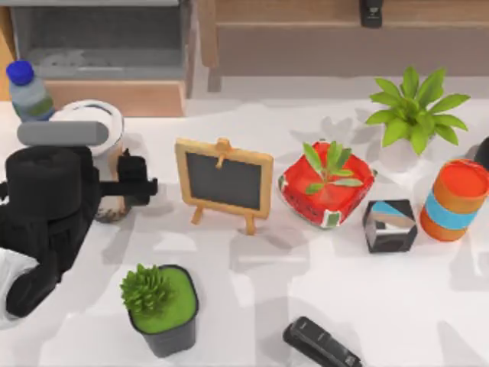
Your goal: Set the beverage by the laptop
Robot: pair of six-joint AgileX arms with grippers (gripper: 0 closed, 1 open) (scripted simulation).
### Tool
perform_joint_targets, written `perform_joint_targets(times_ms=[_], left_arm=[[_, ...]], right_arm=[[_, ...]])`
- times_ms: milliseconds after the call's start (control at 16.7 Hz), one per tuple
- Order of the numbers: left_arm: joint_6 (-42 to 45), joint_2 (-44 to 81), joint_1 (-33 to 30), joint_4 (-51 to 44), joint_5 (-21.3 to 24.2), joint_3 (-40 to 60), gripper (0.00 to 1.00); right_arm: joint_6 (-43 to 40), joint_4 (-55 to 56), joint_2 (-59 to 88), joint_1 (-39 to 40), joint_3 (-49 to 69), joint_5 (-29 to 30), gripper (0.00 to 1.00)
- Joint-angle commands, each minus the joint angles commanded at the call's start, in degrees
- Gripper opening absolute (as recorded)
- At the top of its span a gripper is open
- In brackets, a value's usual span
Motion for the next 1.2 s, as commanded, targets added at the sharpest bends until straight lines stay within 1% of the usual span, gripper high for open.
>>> perform_joint_targets(times_ms=[120, 180, 660, 1200], left_arm=[[0.00, 0.00, 0.00, 0.00, 0.00, 0.00, 0.02], [0.00, 0.00, 0.00, 0.00, 0.00, 0.00, 0.00], [0.09, 0.00, -0.05, -0.02, -0.02, -0.06, 0.00], [0.08, -2.84, -0.05, -3.67, -0.06, 0.74, 0.00]], right_arm=[[0.00, 0.00, 0.00, 0.00, 0.00, 0.00, 1.00], [0.00, 0.00, 0.00, 0.00, 0.00, 0.00, 1.00], [0.00, 0.00, 0.00, 0.00, 0.00, 0.00, 1.00], [0.00, 0.00, 0.00, 0.00, 0.00, 0.00, 1.00]])
